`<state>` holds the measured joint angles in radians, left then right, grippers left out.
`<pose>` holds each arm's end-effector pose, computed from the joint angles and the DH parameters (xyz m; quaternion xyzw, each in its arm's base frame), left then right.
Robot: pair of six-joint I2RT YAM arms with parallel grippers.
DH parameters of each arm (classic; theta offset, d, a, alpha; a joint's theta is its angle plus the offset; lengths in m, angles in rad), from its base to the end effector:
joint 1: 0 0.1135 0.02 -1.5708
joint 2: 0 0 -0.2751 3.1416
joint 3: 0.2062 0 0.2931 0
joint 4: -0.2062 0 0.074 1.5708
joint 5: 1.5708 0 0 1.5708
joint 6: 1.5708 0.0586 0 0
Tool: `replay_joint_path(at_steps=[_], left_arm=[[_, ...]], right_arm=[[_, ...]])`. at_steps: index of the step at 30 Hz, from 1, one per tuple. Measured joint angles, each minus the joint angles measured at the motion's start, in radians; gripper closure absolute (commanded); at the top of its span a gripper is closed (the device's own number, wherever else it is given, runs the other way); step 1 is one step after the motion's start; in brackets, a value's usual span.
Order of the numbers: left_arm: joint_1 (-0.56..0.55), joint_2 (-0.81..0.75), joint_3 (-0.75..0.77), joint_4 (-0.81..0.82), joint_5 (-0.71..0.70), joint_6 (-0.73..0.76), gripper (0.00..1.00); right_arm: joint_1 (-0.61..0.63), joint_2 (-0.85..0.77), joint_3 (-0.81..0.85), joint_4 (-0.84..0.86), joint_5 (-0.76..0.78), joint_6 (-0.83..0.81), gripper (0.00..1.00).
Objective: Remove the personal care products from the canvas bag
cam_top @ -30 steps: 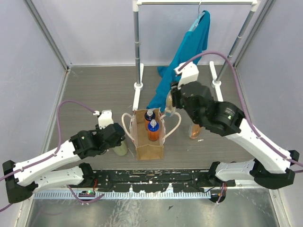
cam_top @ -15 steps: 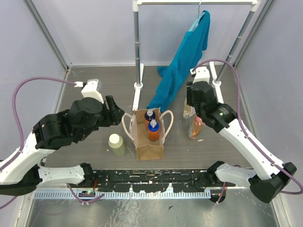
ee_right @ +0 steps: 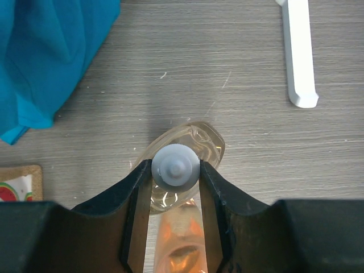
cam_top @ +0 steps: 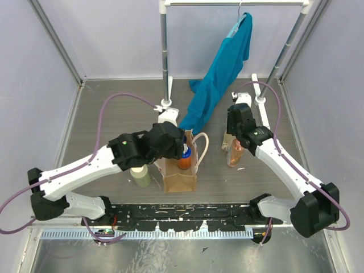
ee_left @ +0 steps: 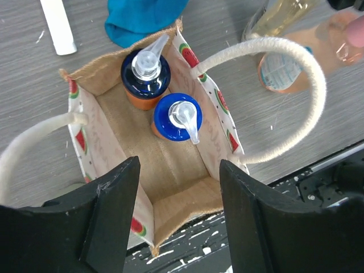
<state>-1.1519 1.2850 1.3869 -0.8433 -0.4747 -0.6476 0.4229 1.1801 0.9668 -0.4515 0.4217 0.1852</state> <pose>0.1525 -0.2767 0.3812 0.1302 0.8851 -0.1729 0.4120 0.2913 0.1048 0.2872 -0.0133 0.8839 -0.0514 0.4647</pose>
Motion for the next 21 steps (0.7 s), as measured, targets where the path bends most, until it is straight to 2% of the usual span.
replay_joint_path(at_steps=[6, 13, 16, 19, 21], left_arm=[[-0.001, 0.086, -0.108, 0.142, 0.005, 0.035, 0.35], [-0.001, 0.182, -0.151, 0.23, -0.021, 0.063, 0.32], [-0.001, 0.228, -0.151, 0.253, -0.035, 0.071, 0.3], [-0.001, 0.274, -0.147, 0.261, -0.044, 0.071, 0.27], [-0.001, 0.308, -0.143, 0.261, -0.055, 0.071, 0.26]], right_arm=[[0.0, 0.005, -0.003, 0.018, -0.028, 0.039, 0.84], [0.0, 0.005, -0.003, 0.019, -0.051, 0.061, 0.55], [0.0, 0.005, -0.003, 0.024, -0.06, 0.066, 0.47], [0.0, 0.004, 0.0, 0.046, -0.066, 0.076, 0.33], [0.0, 0.0, 0.002, 0.052, -0.071, 0.08, 0.27]])
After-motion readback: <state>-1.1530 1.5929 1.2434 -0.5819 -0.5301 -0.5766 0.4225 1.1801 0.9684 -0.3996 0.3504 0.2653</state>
